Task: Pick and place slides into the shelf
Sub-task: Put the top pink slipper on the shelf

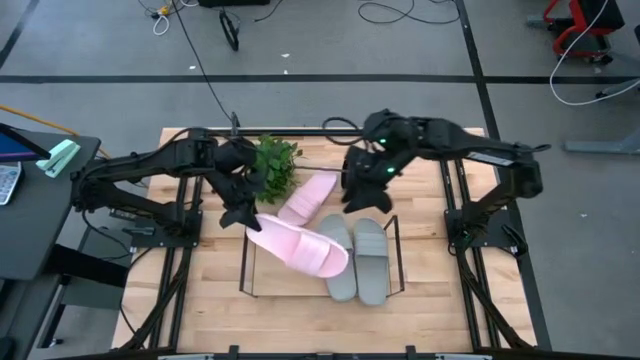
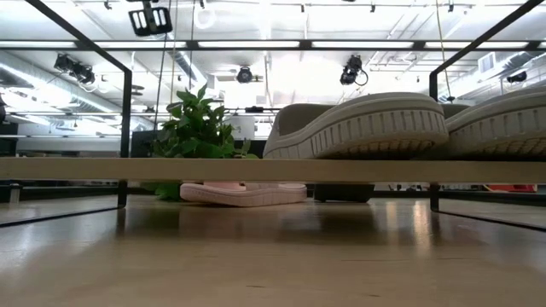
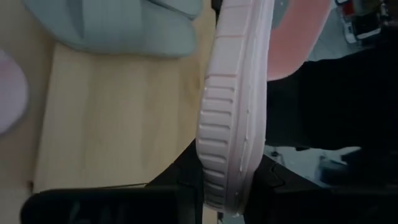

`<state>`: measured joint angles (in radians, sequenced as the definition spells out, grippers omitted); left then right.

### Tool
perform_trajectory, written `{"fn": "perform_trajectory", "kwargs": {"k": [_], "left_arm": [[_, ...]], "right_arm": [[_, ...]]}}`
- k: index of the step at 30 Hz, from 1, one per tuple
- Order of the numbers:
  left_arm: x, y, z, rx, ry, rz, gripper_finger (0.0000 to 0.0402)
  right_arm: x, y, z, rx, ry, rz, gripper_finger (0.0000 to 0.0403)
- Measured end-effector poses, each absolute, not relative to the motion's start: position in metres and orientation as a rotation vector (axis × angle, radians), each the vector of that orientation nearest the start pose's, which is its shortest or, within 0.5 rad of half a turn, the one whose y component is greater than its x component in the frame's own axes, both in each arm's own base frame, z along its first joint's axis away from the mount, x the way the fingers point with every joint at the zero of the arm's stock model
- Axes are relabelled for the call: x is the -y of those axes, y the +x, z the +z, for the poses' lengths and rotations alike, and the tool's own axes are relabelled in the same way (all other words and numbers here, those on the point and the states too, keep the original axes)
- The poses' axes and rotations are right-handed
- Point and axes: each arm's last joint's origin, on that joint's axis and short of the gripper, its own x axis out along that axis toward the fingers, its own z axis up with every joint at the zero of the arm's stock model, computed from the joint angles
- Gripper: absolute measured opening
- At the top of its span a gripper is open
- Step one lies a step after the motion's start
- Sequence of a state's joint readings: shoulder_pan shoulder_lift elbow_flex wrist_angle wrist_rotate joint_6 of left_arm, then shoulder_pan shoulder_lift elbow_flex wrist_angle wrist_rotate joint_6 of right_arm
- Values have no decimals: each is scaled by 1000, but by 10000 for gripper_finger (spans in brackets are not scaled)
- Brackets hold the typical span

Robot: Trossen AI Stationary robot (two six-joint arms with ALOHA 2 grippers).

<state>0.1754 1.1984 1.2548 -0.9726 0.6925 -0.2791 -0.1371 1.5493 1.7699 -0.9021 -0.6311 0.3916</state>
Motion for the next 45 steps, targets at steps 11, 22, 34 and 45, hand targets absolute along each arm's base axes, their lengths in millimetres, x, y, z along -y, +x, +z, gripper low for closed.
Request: {"fn": "perform_trajectory", "kwargs": {"k": [11, 22, 34, 45], "left_arm": [[-15, 228, 350, -981, -575, -346, 67], [-7, 246, 333, -1062, -547, -382, 67], [-22, 247, 335, -1018, -537, -317, 67], [-25, 248, 373, -889, -471, -327, 66]], "right_arm": [[32, 378, 390, -628, 681, 414, 239], [23, 418, 354, -619, 671, 314, 252], [-2, 430, 343, -604, 635, 195, 250], [-2, 430, 343, -583, 583, 132, 245]]}}
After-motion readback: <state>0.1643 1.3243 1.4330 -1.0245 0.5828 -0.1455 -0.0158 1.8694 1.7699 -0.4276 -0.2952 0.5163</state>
